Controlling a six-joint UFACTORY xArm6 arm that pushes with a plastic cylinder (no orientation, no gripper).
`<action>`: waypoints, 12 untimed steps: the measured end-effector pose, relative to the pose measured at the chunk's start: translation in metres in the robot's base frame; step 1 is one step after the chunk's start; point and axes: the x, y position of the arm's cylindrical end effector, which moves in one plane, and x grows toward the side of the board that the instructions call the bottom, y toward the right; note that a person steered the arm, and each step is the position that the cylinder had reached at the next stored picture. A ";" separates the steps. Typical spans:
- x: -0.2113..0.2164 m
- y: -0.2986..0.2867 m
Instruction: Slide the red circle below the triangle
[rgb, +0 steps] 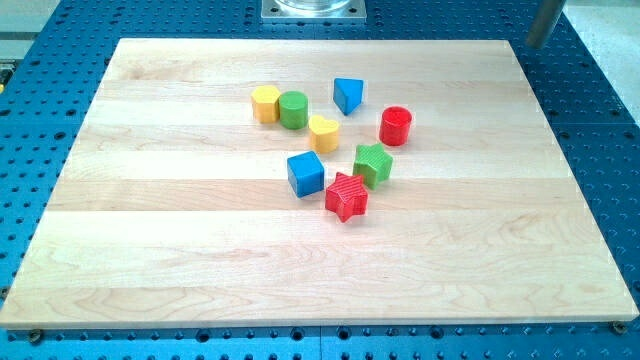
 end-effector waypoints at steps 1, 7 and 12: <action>0.000 0.000; 0.088 -0.176; 0.201 -0.165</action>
